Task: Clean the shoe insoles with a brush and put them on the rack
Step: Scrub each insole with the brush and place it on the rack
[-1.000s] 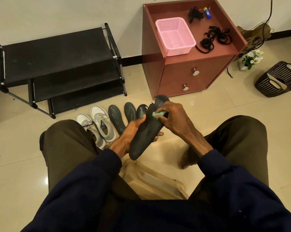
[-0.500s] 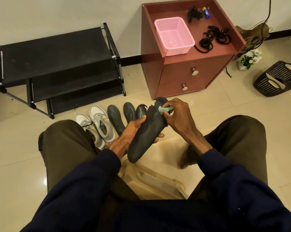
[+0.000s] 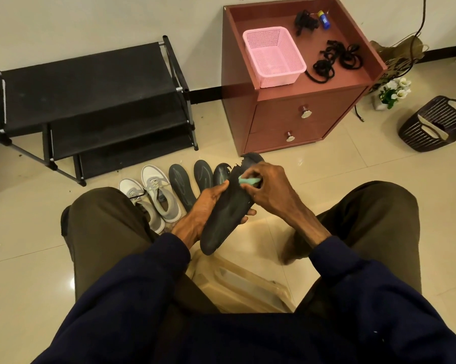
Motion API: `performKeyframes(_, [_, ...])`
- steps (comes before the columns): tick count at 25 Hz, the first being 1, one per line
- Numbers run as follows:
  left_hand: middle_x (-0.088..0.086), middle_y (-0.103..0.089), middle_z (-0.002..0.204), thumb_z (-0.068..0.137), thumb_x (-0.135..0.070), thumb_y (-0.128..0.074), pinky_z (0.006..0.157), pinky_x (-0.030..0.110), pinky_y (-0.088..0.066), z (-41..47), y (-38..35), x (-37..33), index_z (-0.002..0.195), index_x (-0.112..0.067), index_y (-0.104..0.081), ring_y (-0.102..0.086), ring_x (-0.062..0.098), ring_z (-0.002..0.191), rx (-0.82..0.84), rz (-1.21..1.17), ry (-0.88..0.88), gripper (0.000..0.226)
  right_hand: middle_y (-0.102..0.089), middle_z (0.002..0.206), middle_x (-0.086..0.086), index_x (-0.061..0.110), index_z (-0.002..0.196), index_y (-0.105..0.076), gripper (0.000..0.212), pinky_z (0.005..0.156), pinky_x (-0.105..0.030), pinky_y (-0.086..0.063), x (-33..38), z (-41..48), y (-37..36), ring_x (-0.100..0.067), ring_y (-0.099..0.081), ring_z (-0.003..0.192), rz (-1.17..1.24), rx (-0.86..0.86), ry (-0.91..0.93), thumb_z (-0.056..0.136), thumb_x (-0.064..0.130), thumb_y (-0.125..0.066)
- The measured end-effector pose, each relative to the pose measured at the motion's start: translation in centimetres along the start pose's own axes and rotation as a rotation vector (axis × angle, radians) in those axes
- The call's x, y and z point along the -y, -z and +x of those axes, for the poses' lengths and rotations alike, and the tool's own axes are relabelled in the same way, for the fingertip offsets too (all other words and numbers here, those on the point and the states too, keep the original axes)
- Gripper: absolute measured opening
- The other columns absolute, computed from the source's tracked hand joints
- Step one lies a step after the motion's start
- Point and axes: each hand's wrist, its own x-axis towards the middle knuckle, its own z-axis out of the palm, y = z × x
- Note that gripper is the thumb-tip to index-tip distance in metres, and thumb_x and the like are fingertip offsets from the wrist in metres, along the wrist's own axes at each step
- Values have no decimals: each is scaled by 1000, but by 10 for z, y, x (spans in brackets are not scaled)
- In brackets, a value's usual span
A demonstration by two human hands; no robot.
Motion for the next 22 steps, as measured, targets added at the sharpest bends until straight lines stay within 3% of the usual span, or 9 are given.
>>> performKeyframes(2, [22, -75, 106, 105, -44, -43, 70, 40, -62, 0, 0, 0, 122, -6, -63, -75, 35, 84, -11, 5, -22, 46, -72, 97, -2, 12, 99, -77, 16, 72, -22, -57, 4, 0, -1, -10, -64, 81, 14, 74, 33, 84, 18, -82])
performKeyframes(7, [26, -73, 106, 105, -44, -44, 67, 40, -62, -1, -2, 0, 128, -2, -57, -74, 37, 81, 11, -19, 19, 51, -71, 100, -7, 9, 100, -76, 17, 70, -15, -48, -12, 7, 5, -11, -59, 81, -104, -168, -85, 86, 19, -81])
performKeyframes(11, [23, -74, 106, 104, -45, -45, 68, 40, -62, 1, 0, 0, 128, -4, -57, -75, 37, 83, -3, -9, 1, 49, -71, 98, -5, 11, 99, -78, 17, 71, -16, -53, -2, 4, 1, -11, -62, 81, -8, 1, -1, 85, 18, -82])
performKeyframes(16, [25, -71, 114, 104, -46, -44, 69, 41, -61, 4, 2, 3, 137, -2, -53, -74, 39, 87, 17, -12, 19, 55, -71, 100, -7, 9, 100, -76, 17, 71, -7, -42, -13, 9, 5, -13, -61, 83, -83, -182, -104, 87, 19, -80])
performKeyframes(21, [22, -71, 111, 103, -47, -48, 68, 42, -61, 7, 6, 4, 132, -5, -60, -72, 34, 86, -58, -2, -42, 53, -71, 96, 3, 14, 102, -80, 17, 71, -21, -59, 13, -4, -5, -5, -64, 80, 83, 220, 7, 86, 19, -81])
performKeyframes(22, [22, -71, 113, 102, -48, -49, 68, 41, -60, 8, 7, 5, 132, -5, -60, -72, 34, 87, -78, -6, -49, 53, -71, 95, 3, 15, 100, -80, 15, 70, -24, -59, 13, -5, -6, -7, -64, 80, 45, 218, 34, 86, 20, -81])
